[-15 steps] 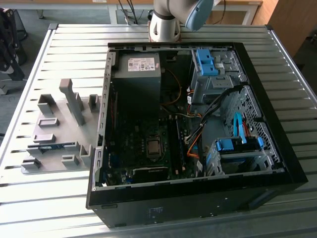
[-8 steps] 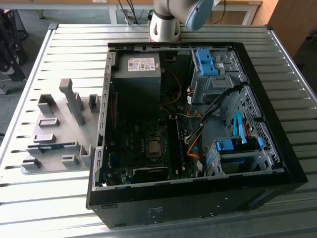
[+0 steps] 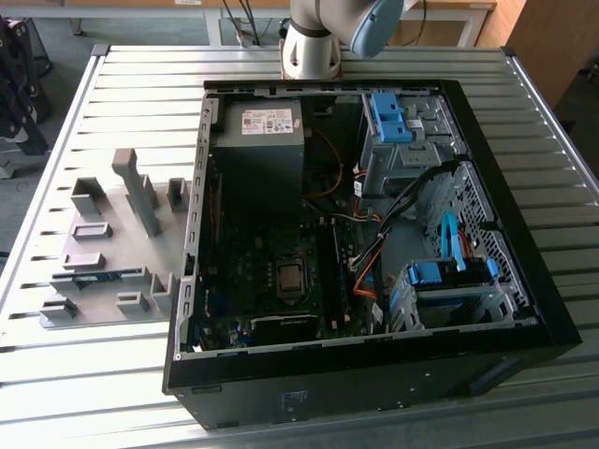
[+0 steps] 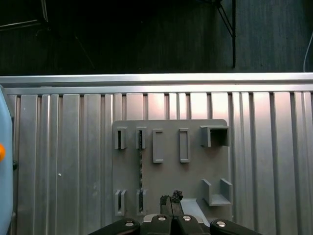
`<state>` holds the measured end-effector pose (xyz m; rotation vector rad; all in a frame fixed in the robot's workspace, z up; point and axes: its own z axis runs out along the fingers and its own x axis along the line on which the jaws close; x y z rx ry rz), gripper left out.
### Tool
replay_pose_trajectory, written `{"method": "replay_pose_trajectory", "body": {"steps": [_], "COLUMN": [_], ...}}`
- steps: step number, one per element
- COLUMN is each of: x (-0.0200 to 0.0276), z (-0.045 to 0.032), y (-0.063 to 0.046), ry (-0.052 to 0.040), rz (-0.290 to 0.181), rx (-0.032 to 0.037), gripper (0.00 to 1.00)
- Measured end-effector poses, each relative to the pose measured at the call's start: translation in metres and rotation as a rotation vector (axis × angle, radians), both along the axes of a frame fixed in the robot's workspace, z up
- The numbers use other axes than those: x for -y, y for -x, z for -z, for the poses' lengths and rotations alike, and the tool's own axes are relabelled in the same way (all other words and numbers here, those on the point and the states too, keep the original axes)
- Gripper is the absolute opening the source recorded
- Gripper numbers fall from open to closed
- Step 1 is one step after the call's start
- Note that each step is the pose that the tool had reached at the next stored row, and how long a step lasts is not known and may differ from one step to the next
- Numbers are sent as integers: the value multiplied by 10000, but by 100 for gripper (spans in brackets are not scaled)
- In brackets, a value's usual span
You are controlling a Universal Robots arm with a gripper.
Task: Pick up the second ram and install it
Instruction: 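Pick up the second ram and move it above second insertion slot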
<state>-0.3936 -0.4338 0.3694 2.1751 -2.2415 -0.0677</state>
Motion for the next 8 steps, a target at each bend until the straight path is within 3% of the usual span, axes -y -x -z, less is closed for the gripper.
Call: {"method": "replay_pose_trajectory", "body": {"steps": [8], "x": [1], "z": [23], "y": [0], "ry": [1], "rz": [-198], "rx": [1], "gripper": [10]}}
